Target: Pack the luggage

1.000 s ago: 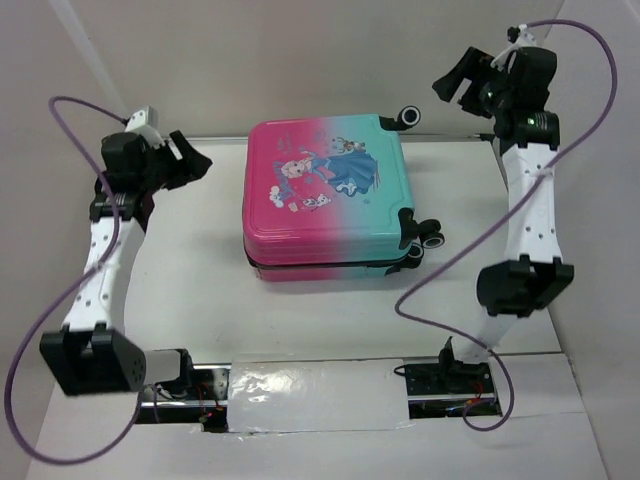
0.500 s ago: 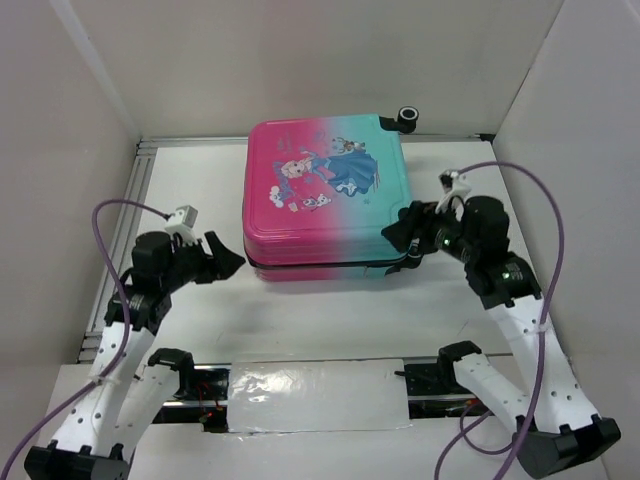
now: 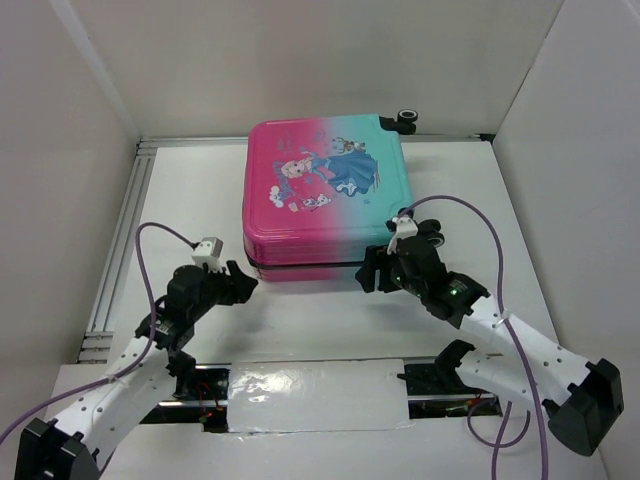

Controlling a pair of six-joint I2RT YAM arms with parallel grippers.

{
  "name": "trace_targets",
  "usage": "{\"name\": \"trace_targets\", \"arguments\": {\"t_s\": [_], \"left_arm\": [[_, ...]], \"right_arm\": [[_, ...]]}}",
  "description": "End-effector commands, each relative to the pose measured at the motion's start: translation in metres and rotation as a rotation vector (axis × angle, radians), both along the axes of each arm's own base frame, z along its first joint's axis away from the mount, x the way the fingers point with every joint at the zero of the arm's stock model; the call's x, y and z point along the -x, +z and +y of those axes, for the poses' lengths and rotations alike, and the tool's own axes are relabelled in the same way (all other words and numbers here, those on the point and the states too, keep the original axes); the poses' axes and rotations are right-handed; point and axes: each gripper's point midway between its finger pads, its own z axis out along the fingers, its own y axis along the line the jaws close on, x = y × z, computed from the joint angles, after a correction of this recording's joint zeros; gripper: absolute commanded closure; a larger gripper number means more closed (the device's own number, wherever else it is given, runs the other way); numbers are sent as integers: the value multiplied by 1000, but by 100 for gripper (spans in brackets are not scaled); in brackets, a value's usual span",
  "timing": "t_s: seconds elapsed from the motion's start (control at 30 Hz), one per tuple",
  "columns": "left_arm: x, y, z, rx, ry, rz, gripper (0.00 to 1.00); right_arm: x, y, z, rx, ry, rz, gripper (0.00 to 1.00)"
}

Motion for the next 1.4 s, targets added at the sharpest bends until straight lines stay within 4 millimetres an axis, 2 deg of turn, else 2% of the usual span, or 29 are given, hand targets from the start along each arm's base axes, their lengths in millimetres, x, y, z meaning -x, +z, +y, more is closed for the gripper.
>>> {"name": "trace_targets", "arguments": {"t_s": [0.0,0.07,0.13,0.2,0.23,0.3,0.4,0.6,0.73,0.8,0.83,0.9,0.97,1.0,1.17,1.2,1.27,1.37], "left_arm": [[-34,58,7,-39,43,-303,33],[-35,65,3,-42,12,-344,33],[-32,62,-3,-45,-26,-360,33],[-33,66,-11,-32,-60,-390,33],[-33,66,-11,-32,-60,-390,33],[-32,55,-16,-47,-75,-353,33],[-35,55,-20,-61,-87,-345,33],[-34,52,-25,-73,-102,-341,33],[-33,45,-28,-90,-116,-327,33],[-34,42,-27,-98,-109,-316,33],[-34,42,-27,-98,-109,-316,33],[-35,39,-25,-106,-100,-308,33],[-35,36,-26,-114,-100,-298,33],[-35,36,-26,-114,-100,-298,33],[-38,34,-18,-136,-56,-293,33],[-38,34,-19,-126,-51,-288,33],[-38,31,-19,-130,-52,-279,33],[-38,25,-19,-131,-51,-255,33]], "right_arm": [[-29,28,0,-16,-142,-190,26],[-30,18,-7,20,-171,-214,26],[-32,16,-9,31,-204,-244,32],[-33,5,-15,40,-227,-253,34],[-33,8,-11,28,-219,-262,34],[-32,-2,-12,51,-213,-253,40],[-35,-9,-10,75,-206,-243,41],[-38,-8,2,43,-151,-289,41],[-40,-10,2,45,-156,-303,42],[-42,-11,3,54,-152,-305,45],[-41,-18,2,68,-149,-293,47],[-43,-15,2,53,-160,-312,49],[-42,-22,0,55,-160,-310,53],[-42,-18,5,39,-154,-323,55],[-44,-26,5,35,-172,-306,63],[-46,-21,7,17,-175,-320,65],[-45,-27,11,21,-168,-306,68],[-48,-22,14,16,-180,-322,73]]}}
